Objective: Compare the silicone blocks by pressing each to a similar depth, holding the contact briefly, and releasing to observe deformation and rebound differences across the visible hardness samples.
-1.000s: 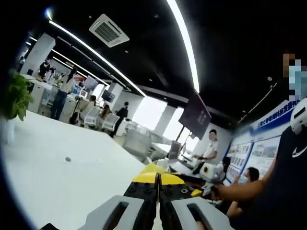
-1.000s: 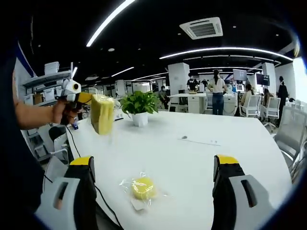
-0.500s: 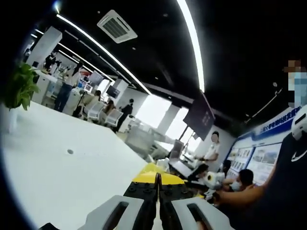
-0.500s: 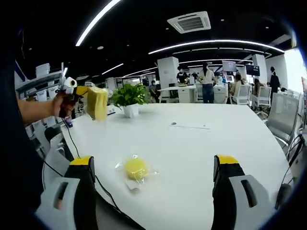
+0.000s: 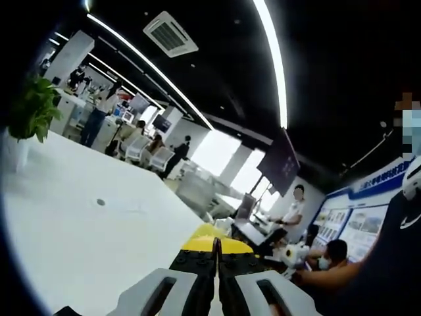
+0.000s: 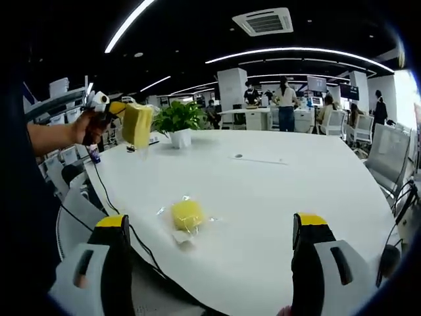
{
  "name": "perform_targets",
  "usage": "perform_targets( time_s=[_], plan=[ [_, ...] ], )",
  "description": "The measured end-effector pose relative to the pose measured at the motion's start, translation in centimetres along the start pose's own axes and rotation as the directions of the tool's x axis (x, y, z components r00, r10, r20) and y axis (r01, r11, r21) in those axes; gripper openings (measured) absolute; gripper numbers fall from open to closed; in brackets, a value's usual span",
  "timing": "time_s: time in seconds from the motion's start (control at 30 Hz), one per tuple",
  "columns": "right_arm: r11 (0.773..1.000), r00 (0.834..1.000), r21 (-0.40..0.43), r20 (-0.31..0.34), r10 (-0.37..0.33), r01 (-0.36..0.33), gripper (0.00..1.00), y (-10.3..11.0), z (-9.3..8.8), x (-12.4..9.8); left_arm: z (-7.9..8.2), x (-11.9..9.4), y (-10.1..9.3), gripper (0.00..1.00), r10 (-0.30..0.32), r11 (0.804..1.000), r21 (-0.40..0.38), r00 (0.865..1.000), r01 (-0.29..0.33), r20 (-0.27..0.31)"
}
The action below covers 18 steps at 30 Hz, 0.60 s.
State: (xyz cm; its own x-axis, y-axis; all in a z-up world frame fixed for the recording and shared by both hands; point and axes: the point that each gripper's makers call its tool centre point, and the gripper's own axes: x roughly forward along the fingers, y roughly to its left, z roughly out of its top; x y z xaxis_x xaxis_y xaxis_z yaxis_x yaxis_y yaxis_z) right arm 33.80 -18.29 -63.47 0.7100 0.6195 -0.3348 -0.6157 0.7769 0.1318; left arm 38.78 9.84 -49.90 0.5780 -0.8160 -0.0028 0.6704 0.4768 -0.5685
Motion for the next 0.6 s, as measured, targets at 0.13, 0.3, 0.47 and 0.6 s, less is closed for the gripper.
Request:
perform_targets(
  time_s=[0.13, 0.3, 0.47, 0.6],
  plan=[
    [1.0, 1.0, 0.003, -0.001, 0.003, -0.003, 0.96, 0.1, -0.4, 0.1, -0.5, -0.3, 0.5, 0.0, 0.014, 1.0, -0.014, 1.0, -0.014, -0.008],
    [1.0, 1.0, 0.022, -0.003, 0.002, -0.002, 0.96, 0.2, -0.7, 0.1, -0.8, -0.6, 1.4, 0.0, 0.037, 0.998, -0.045, 0.999, -0.037, -0.001],
    [0.999, 1.0, 0.035, -0.011, -0.002, 0.002, 0.96, 0.2, -1.1, 0.1, -1.4, -0.8, 2.9, 0.0, 0.069, 0.994, -0.087, 0.998, -0.069, 0.003],
    [0.999, 1.0, 0.05, -0.01, -0.008, 0.008, 0.96, 0.1, -1.3, 0.1, -2.0, -1.0, 4.1, 0.0, 0.095, 0.99, -0.109, 0.995, -0.095, -0.002]
  ],
)
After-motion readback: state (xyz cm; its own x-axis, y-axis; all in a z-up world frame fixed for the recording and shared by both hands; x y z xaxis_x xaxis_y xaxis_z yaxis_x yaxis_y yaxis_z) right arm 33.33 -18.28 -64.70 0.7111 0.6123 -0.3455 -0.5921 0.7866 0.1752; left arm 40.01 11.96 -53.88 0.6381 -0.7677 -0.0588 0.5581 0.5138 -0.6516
